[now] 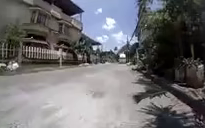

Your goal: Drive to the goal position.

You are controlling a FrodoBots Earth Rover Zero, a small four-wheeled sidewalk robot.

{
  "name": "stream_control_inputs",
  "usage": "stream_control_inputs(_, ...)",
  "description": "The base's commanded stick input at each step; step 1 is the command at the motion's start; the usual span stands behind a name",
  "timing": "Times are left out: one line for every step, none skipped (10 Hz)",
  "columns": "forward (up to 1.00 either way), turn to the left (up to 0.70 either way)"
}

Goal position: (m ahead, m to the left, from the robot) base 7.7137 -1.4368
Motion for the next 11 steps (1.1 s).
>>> stream_control_inputs(1.00,0.04)
stream_control_inputs(1.00,0.04)
stream_control_inputs(1.00,-0.19)
stream_control_inputs(1.00,-0.36)
stream_control_inputs(1.00,-0.36)
stream_control_inputs(1.00,-0.36)
stream_control_inputs(1.00,-0.36)
stream_control_inputs(1.00,-0.26)
stream_control_inputs(1.00,-0.04)
stream_control_inputs(1.00,0.04)
stream_control_inputs(1.00,0.04)
